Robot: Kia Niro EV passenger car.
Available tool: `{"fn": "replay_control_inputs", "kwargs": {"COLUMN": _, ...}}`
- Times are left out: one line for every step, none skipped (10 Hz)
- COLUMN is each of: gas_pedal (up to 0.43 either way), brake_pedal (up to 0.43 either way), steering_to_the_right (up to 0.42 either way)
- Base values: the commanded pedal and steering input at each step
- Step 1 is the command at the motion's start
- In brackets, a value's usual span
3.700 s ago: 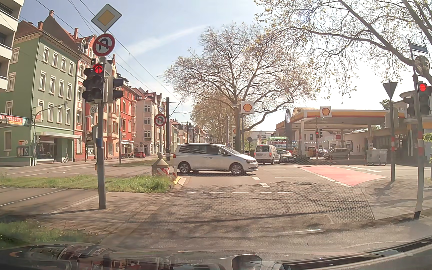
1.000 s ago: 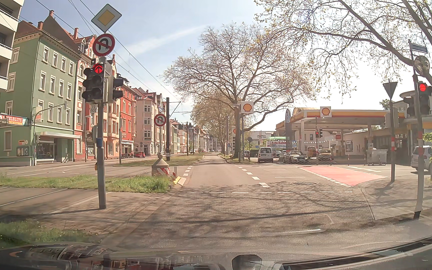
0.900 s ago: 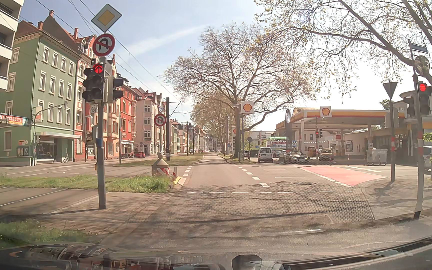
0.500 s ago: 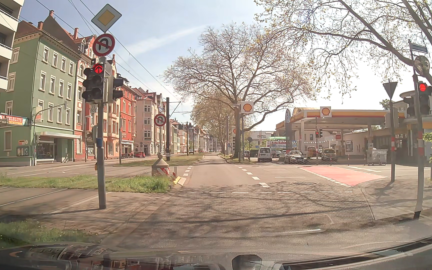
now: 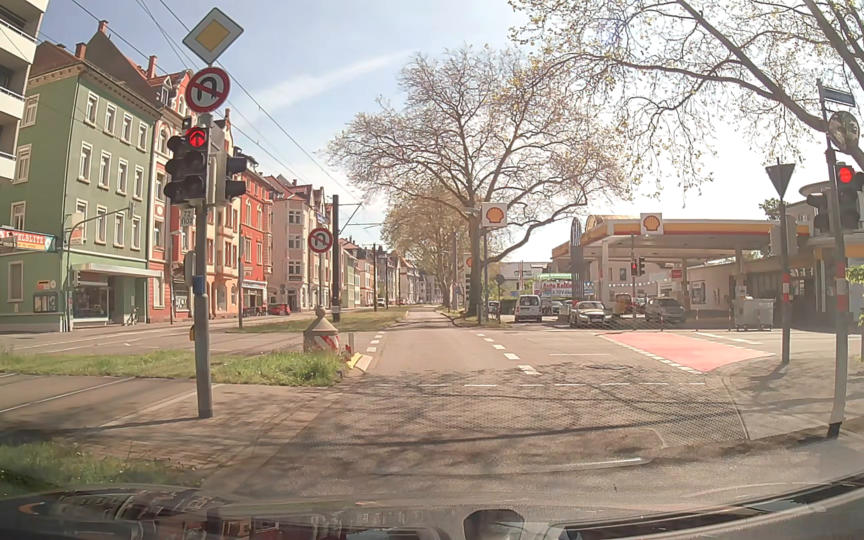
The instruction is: Follow the waypoints while adhering to traffic rules and regulations
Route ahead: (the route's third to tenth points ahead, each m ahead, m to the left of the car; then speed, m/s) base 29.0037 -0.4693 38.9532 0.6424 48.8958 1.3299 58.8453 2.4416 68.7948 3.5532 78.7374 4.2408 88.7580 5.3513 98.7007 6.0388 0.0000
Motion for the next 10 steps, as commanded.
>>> {"fn": "replay_control_inputs", "kwargs": {"gas_pedal": 0.0, "brake_pedal": 0.22, "steering_to_the_right": -0.003}}
{"fn": "replay_control_inputs", "kwargs": {"gas_pedal": 0.0, "brake_pedal": 0.22, "steering_to_the_right": -0.003}}
{"fn": "replay_control_inputs", "kwargs": {"gas_pedal": 0.0, "brake_pedal": 0.226, "steering_to_the_right": -0.003}}
{"fn": "replay_control_inputs", "kwargs": {"gas_pedal": 0.0, "brake_pedal": 0.22, "steering_to_the_right": -0.003}}
{"fn": "replay_control_inputs", "kwargs": {"gas_pedal": 0.0, "brake_pedal": 0.22, "steering_to_the_right": -0.003}}
{"fn": "replay_control_inputs", "kwargs": {"gas_pedal": 0.0, "brake_pedal": 0.22, "steering_to_the_right": -0.003}}
{"fn": "replay_control_inputs", "kwargs": {"gas_pedal": 0.0, "brake_pedal": 0.22, "steering_to_the_right": -0.003}}
{"fn": "replay_control_inputs", "kwargs": {"gas_pedal": 0.0, "brake_pedal": 0.22, "steering_to_the_right": -0.003}}
{"fn": "replay_control_inputs", "kwargs": {"gas_pedal": 0.0, "brake_pedal": 0.22, "steering_to_the_right": -0.003}}
{"fn": "replay_control_inputs", "kwargs": {"gas_pedal": 0.0, "brake_pedal": 0.22, "steering_to_the_right": -0.003}}
